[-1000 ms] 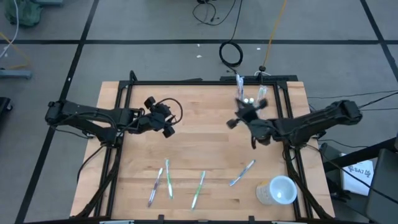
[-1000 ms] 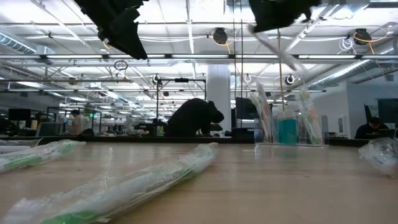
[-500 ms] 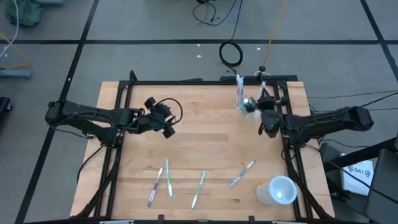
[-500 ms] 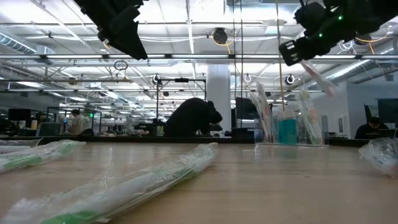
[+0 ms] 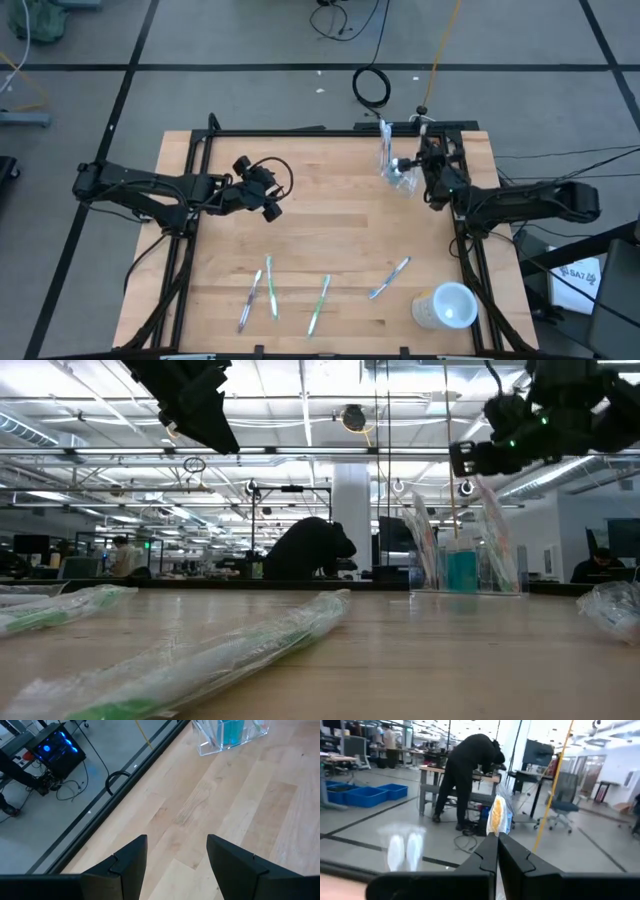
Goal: Pick & Place toothbrushing station
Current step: Put the orange toothbrush into the transparent organizer
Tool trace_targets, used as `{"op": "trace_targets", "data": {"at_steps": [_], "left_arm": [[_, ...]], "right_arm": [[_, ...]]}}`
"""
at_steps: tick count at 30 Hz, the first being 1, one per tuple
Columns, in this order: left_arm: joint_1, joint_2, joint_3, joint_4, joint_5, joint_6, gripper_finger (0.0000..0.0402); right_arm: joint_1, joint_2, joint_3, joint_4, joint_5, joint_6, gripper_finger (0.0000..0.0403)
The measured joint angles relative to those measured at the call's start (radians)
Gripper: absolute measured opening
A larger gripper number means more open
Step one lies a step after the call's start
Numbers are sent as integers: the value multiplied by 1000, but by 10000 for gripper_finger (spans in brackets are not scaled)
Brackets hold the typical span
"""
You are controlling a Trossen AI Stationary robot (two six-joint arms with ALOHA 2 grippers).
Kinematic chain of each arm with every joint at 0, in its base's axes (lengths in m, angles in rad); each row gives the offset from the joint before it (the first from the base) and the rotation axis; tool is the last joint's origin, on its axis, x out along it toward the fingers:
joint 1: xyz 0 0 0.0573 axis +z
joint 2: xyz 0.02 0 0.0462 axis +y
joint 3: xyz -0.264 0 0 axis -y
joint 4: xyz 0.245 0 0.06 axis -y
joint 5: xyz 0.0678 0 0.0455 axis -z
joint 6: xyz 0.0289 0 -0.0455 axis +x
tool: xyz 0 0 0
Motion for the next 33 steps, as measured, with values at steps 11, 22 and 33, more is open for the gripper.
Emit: {"op": "trace_targets", "data": {"at_steps": [11,22,33], "left_arm": [[2,0,0,10,0,9,212],[2,0,0,9,0,11,212],[2,0,0,8,0,3,212]], "right_arm": [[-53,29,-221,301,-215,17,0],[-18,28,-292,234,-241,90,0],[66,29,-294,206,-212,72,0]]}}
